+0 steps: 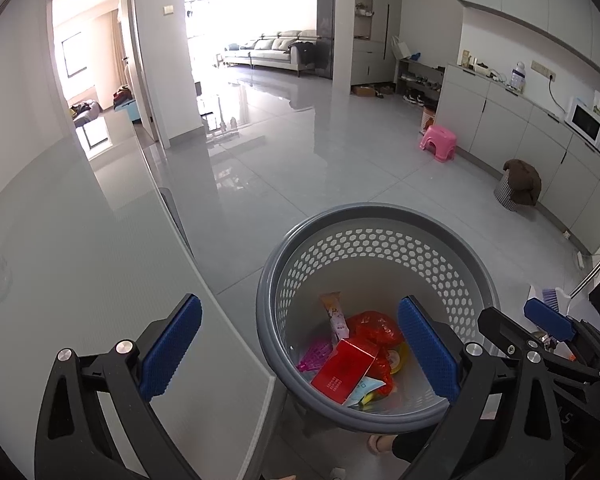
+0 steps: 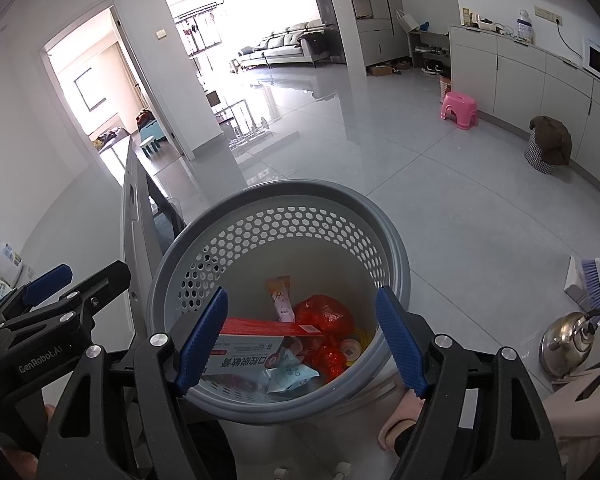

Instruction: Collect trash

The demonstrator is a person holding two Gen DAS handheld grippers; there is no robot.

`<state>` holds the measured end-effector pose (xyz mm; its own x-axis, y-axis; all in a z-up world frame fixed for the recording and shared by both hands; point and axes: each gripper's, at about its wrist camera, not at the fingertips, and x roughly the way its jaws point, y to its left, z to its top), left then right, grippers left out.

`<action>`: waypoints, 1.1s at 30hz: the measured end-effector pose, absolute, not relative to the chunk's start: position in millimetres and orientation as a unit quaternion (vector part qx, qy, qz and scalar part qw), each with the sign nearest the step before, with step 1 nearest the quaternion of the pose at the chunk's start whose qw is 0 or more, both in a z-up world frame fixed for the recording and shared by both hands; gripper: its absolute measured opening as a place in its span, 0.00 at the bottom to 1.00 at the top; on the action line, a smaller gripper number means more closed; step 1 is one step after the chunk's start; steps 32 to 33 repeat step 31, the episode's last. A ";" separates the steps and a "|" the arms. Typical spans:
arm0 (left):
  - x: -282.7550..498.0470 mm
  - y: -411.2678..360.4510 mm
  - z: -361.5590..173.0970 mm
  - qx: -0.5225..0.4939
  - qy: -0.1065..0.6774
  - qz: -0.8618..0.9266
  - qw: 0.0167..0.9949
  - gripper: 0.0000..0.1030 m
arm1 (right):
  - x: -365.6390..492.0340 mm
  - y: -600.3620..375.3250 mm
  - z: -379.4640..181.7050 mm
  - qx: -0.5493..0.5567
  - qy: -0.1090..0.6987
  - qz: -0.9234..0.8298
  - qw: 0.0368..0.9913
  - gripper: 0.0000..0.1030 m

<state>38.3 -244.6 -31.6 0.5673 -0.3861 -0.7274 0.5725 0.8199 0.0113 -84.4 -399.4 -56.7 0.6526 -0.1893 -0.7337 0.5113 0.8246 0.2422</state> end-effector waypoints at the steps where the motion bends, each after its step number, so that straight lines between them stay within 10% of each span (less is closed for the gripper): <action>1: 38.2 -244.3 -31.1 0.123 0.375 -0.274 0.877 0.94 | -84.6 -399.4 -56.9 0.220 0.366 -0.198 0.882 0.71; 33: 41.3 -240.8 -35.4 0.117 0.381 -0.269 0.877 0.94 | -86.9 -401.0 -55.1 0.217 0.365 -0.196 0.884 0.71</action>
